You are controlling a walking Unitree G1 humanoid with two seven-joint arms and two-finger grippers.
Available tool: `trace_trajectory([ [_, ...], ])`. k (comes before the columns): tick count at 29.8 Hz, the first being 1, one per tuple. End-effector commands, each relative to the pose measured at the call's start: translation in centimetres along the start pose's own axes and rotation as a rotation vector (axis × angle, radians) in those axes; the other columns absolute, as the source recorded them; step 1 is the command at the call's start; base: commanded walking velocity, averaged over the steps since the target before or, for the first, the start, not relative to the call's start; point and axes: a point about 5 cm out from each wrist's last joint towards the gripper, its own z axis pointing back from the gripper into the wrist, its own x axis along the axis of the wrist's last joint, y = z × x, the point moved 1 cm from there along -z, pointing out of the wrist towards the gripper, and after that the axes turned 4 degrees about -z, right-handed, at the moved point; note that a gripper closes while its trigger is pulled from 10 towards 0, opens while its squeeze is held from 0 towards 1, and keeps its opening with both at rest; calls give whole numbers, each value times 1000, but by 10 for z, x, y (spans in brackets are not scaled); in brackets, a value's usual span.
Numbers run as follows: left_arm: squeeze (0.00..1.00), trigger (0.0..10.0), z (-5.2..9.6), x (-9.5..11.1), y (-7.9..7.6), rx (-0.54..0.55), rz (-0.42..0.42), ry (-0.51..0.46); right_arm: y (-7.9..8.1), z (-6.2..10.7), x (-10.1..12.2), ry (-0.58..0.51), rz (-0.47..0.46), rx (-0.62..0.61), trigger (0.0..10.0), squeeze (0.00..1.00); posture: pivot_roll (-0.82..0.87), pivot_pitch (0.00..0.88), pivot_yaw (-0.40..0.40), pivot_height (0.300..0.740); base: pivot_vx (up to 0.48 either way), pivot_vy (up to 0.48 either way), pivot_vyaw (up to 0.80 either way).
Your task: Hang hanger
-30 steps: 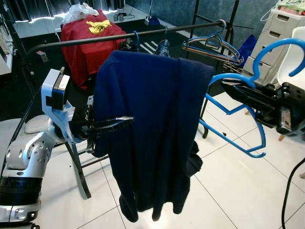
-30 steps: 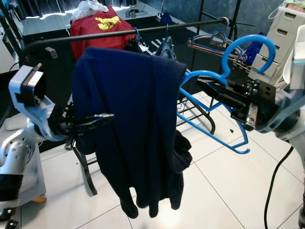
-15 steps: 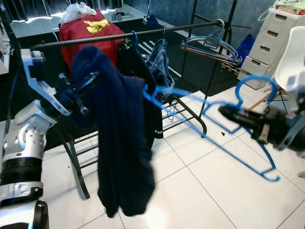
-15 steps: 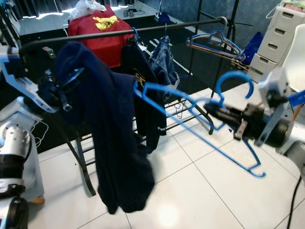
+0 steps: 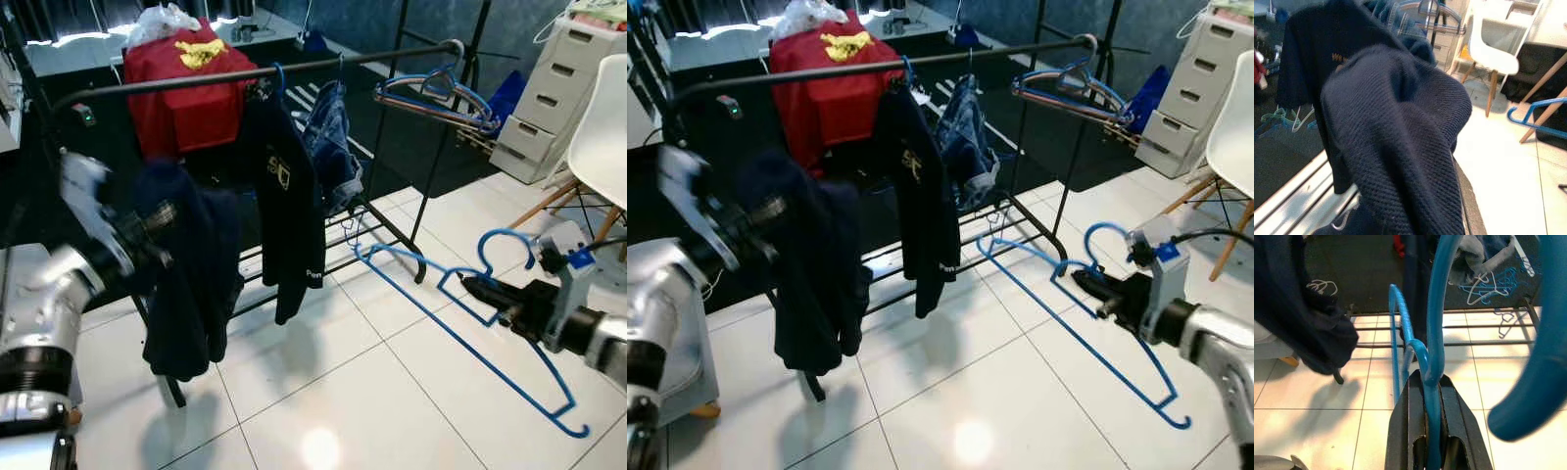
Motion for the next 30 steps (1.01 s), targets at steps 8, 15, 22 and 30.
trace_trajectory([
  [8,0,10000,10,-101,-43,133,53,419,8,-20,-83,106,-169,-161,10000,0,-44,115,-1,740,0,0,0],
  [15,0,10000,56,-168,-74,344,149,670,26,-2,-177,298,-295,-306,10000,0,-24,114,-11,740,-124,0,800],
  [22,0,10000,59,-173,-79,361,173,648,30,5,-197,339,-286,-337,10000,0,-22,109,-2,740,-206,0,800],
  [30,0,10000,66,-185,-96,381,156,674,33,12,-211,317,-312,-376,10000,0,-21,111,6,740,0,0,788],
])
